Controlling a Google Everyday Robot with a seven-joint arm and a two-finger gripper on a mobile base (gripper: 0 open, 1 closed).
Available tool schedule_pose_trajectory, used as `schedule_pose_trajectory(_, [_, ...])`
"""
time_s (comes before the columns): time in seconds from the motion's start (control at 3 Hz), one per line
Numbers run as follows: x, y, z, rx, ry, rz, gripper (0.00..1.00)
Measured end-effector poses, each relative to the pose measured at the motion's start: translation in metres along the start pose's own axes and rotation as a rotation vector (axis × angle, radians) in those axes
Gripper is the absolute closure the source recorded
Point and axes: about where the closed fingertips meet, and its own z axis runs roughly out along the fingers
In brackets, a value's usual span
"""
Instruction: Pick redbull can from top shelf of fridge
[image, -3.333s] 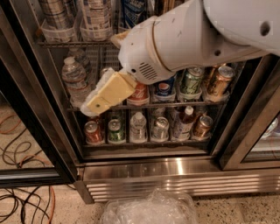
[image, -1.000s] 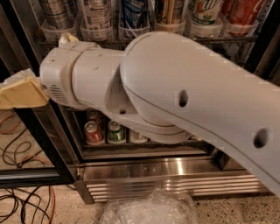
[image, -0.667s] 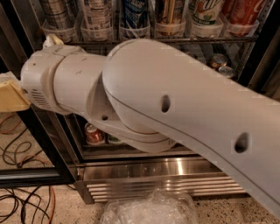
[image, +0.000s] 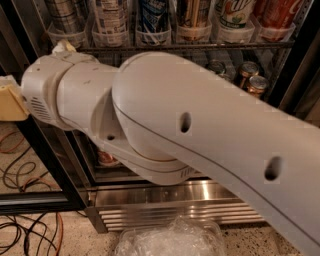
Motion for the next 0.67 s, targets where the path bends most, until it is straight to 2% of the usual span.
schedule_pose_trajectory(0.33, [-0.001,-0.046,-0.009,0.154,-0.057,0.168,0.00])
schedule_pose_trajectory(0.67, [0.039,-0.099,-0.039,0.315,-0.069,0.383,0.00])
